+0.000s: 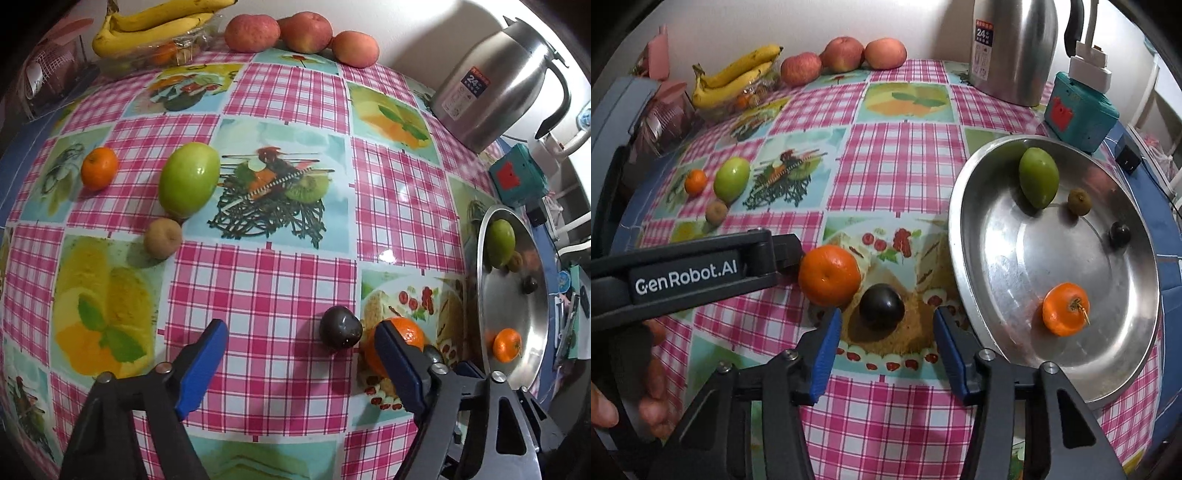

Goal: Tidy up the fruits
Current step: 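Grasp a dark plum with the right tool while the left tool grasps another plum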

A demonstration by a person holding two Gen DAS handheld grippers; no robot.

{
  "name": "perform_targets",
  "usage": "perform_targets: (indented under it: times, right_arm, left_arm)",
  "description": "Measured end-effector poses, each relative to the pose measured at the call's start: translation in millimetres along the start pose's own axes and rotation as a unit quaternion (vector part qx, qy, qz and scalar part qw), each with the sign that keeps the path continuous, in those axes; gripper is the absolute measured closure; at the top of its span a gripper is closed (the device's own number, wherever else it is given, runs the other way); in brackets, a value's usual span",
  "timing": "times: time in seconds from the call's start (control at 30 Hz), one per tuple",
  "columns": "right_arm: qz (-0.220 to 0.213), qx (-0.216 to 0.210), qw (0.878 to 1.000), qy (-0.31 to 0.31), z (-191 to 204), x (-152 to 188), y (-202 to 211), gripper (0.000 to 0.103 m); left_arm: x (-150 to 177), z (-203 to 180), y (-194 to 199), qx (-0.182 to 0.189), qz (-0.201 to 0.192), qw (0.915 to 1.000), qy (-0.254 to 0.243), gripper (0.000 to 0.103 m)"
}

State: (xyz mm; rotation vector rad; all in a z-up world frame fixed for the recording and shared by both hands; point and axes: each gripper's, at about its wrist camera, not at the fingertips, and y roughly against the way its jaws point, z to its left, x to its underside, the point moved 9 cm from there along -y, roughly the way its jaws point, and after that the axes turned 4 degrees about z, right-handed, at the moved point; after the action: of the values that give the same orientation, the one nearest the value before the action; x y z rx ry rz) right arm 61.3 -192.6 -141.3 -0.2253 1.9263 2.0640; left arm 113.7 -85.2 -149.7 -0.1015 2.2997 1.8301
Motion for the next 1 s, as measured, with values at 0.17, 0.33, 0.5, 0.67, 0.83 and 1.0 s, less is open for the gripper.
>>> perform_targets:
  times: [0.17,0.33,0.5,0.67,0.83,1.0]
  right_arm:
    - [0.013,0.008,1.000,0.010,1,2,-9,0.050]
    - [0.017,0.016,1.000,0.019,2,2,-13,0.051]
    - [0.016,0.021,0.999,0.021,1,0,-15,0.052]
    - [0.017,0.024,0.999,0.024,0,-3,-19,0.059]
    - [0.013,0.015,0.999,0.027,2,-5,-18,0.068]
    - [0.011,0.012,0.999,0.035,8,-7,-18,0.074]
  left_arm:
    - [-3,-1,0,-0.005,0.000,1.0000,-0.005,0.026]
    - [-3,0,-2,-0.002,0.006,1.0000,0.001,0.036]
    - [-1,-1,-3,-0.002,0.007,1.0000,-0.003,0.042]
    - [-2,-9,-5,0.014,0.009,0.9998,-0.007,0.054]
    - [-3,-13,-6,0.022,0.011,0.9997,-0.008,0.057]
    - [-4,-13,-6,0.032,0.010,0.9994,-0.006,0.064]
